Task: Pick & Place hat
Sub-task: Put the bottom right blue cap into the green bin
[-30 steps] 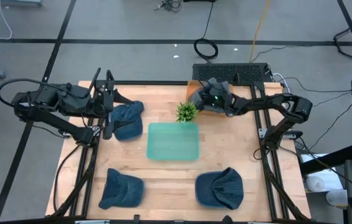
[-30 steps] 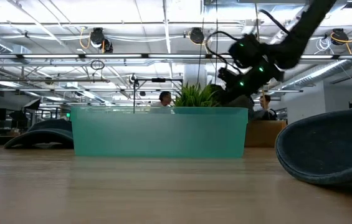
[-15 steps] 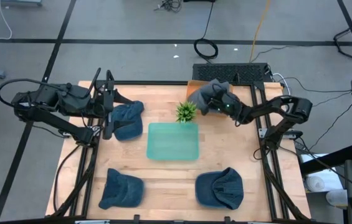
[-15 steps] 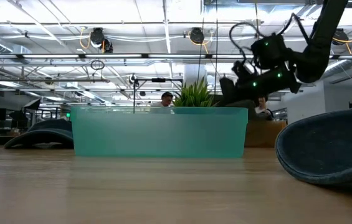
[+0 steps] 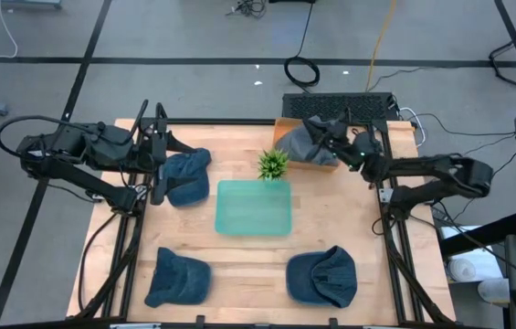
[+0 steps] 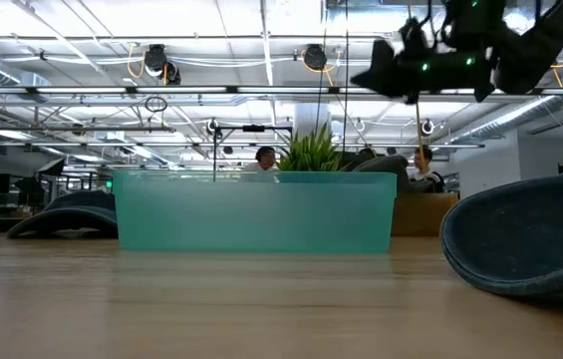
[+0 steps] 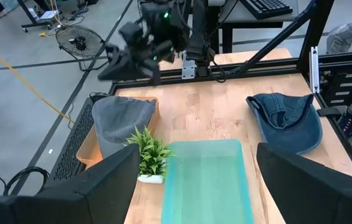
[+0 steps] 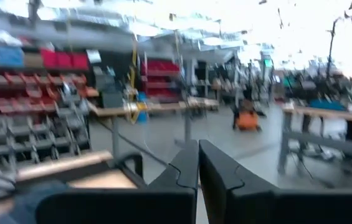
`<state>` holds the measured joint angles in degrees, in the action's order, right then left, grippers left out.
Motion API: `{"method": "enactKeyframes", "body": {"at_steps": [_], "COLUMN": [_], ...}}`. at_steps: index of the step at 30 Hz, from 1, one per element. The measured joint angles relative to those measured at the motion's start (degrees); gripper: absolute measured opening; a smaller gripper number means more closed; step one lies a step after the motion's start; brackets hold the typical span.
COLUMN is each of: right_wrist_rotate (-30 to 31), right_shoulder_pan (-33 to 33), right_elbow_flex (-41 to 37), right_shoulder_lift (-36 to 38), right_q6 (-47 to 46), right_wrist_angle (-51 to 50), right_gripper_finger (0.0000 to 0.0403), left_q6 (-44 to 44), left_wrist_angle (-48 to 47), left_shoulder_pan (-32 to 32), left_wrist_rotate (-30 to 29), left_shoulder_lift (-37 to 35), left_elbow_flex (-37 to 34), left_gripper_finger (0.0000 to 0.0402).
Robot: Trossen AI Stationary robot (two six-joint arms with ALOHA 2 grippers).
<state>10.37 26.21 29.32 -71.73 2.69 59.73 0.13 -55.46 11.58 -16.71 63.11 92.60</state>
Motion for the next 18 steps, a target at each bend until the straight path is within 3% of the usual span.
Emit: {"method": "enactKeyframes", "body": {"at_steps": [12, 15, 18], "right_wrist_rotate": [-0.4, -3.8, -4.6], "right_shoulder_pan": [-3.7, -4.5, -5.2], "right_elbow_flex": [0.0, 0.0, 0.0], "right_shoulder_lift": [11.7, 13.1, 14.5], "right_q6": [-5.1, -2.2, -3.3], "right_wrist_angle": [-1.1, -5.7, -9.4], "right_gripper_finger": [0.0024, 0.0055, 0.0111], "left_q6": [1.1, 1.0, 0.9], "left_wrist_angle": [0.0, 0.0, 0.0], "left_shoulder_pan": [0.0, 0.0, 0.0], "left_wrist_rotate": [0.0, 0.0, 0.0], "left_shoulder_lift": [0.0, 0.0, 0.0], "left_elbow_flex": [0.0, 0.0, 0.0], "left_gripper_finger": [0.0333, 0.0333, 0.0333]}}
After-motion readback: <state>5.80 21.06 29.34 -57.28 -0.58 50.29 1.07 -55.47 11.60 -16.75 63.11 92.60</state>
